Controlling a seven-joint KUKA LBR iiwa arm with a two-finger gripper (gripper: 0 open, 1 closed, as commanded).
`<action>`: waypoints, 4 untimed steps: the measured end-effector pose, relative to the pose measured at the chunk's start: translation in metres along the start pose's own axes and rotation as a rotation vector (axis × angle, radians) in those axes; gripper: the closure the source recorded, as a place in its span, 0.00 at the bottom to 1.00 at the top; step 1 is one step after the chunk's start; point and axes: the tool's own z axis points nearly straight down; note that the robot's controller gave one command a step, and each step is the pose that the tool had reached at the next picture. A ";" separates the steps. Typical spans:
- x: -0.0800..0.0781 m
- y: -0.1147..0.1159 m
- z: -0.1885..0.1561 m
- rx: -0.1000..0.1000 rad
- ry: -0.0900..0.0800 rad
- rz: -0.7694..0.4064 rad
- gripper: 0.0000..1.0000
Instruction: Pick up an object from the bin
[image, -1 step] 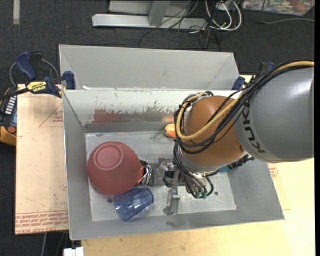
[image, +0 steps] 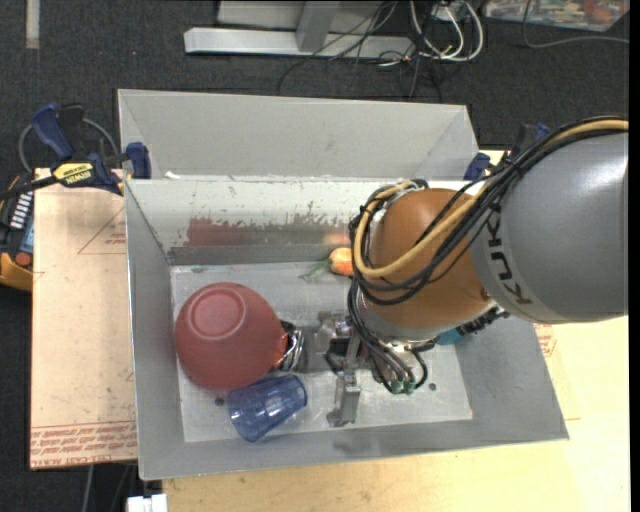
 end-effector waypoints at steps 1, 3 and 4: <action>-0.012 0.087 0.083 -0.002 0.002 -0.315 0.00; -0.022 0.083 0.067 -0.003 0.000 -0.444 0.00; -0.038 0.073 0.099 -0.003 0.000 -0.276 0.00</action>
Offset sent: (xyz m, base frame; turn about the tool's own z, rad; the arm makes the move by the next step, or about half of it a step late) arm 0.0105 0.0763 -0.0472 -0.3092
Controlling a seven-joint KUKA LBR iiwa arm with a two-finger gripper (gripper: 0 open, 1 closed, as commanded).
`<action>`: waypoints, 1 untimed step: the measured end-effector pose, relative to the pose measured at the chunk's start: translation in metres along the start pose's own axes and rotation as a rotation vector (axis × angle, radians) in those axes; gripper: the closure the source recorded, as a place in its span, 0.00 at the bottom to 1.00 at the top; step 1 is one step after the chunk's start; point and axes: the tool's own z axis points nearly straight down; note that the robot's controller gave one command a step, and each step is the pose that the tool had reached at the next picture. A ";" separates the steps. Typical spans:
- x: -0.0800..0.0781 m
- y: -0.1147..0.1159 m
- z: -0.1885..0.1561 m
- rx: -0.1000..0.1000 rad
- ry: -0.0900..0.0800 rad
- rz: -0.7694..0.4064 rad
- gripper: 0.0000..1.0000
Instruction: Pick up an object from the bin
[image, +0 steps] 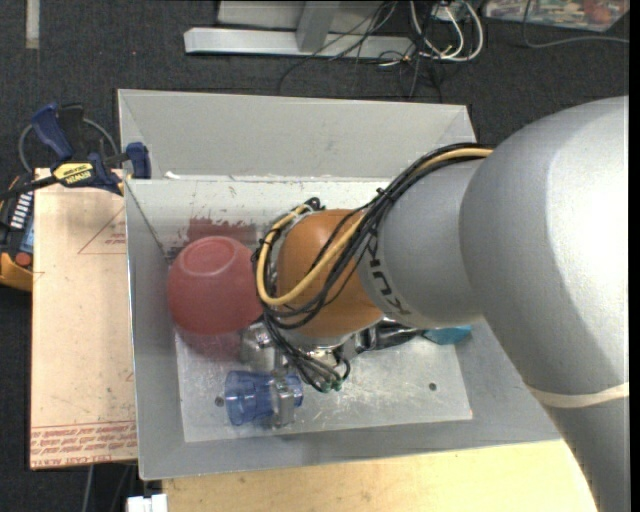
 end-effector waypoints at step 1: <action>0.003 0.001 0.000 -0.002 0.000 -0.312 1.00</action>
Offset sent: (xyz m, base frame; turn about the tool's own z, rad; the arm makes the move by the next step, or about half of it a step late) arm 0.0000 0.0000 0.0000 0.0000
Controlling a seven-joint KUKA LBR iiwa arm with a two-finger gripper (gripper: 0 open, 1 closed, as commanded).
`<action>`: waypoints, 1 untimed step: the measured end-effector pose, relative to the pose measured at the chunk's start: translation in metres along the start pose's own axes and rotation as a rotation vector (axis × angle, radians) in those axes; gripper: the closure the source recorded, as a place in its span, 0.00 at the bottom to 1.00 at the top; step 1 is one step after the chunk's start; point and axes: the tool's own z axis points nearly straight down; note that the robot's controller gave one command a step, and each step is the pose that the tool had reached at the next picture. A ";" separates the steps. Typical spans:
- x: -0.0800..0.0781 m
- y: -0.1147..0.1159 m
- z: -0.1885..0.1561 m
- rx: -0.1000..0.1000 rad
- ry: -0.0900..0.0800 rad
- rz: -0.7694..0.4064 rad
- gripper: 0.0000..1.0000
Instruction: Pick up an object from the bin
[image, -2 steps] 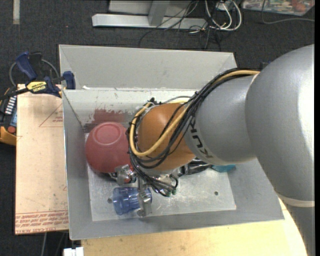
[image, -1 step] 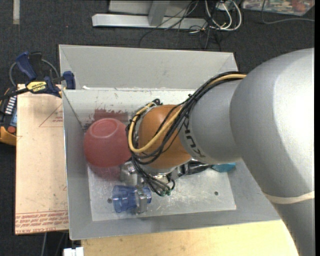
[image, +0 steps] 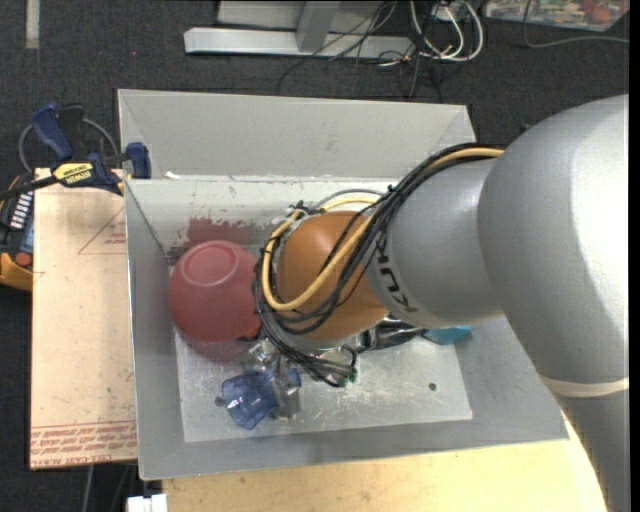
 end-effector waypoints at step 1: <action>0.000 0.000 0.000 0.000 0.000 0.000 1.00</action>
Offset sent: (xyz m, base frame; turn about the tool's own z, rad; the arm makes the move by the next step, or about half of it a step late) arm 0.0000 0.0001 0.0301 0.0000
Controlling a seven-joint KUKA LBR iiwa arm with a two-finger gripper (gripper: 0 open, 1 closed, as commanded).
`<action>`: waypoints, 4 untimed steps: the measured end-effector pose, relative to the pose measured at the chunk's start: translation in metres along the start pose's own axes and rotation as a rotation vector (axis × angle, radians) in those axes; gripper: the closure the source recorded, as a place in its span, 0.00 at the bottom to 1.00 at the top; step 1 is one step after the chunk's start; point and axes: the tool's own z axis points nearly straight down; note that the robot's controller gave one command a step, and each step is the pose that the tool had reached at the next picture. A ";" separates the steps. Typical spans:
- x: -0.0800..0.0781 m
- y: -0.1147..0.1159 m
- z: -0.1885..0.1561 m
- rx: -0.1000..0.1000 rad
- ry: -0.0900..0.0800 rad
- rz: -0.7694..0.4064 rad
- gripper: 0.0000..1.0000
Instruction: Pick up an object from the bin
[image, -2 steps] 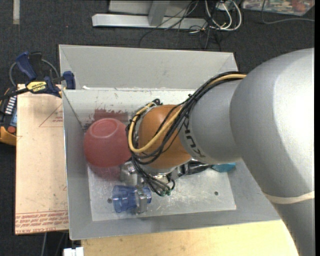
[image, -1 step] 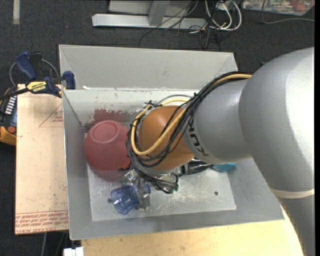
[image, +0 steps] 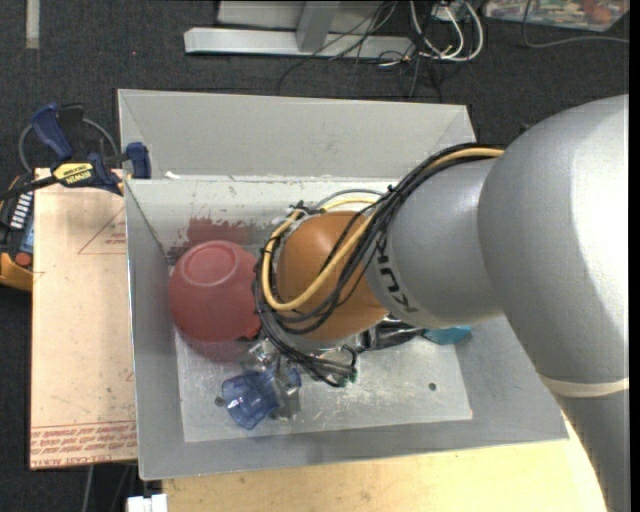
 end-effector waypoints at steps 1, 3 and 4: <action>0.001 0.000 -0.002 -0.001 0.002 0.000 1.00; 0.001 0.001 -0.017 -0.001 0.002 0.001 1.00; 0.000 0.001 -0.027 -0.001 0.000 0.002 1.00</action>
Offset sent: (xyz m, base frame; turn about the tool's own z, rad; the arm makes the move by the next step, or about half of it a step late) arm -0.0001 0.0000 0.0210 0.0000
